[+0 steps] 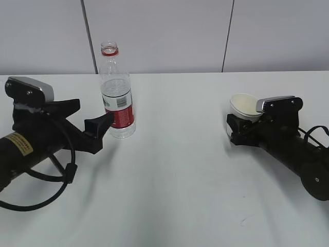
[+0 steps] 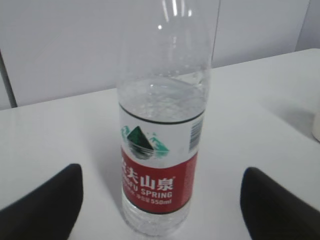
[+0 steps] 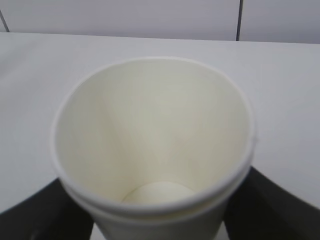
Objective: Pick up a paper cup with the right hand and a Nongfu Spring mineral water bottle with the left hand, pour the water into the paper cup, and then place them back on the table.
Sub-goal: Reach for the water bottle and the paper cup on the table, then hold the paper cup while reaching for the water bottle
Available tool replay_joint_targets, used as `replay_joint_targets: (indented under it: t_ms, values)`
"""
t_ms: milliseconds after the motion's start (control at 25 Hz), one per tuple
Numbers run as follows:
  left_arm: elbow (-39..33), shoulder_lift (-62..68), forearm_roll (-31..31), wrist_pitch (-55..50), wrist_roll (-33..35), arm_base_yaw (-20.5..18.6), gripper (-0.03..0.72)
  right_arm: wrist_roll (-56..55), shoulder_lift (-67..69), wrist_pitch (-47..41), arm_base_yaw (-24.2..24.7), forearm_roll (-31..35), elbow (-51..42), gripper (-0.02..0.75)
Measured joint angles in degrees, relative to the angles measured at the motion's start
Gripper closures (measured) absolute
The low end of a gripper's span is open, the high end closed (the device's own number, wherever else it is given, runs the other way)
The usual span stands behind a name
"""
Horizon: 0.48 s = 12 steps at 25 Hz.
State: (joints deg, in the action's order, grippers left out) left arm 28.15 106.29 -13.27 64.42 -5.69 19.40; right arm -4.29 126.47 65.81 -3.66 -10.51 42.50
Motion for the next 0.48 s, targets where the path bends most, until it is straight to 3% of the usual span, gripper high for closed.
replay_joint_targets:
  t_ms: [160,480]
  values:
    - [2.5,4.7,2.1,0.7,0.2,0.0,0.102,0.0,0.0,0.0,0.0,0.0,0.0,0.23]
    - [8.3,10.7,0.4,0.8,0.2,0.0,0.102,0.0,0.0,0.0,0.0,0.0,0.0,0.23]
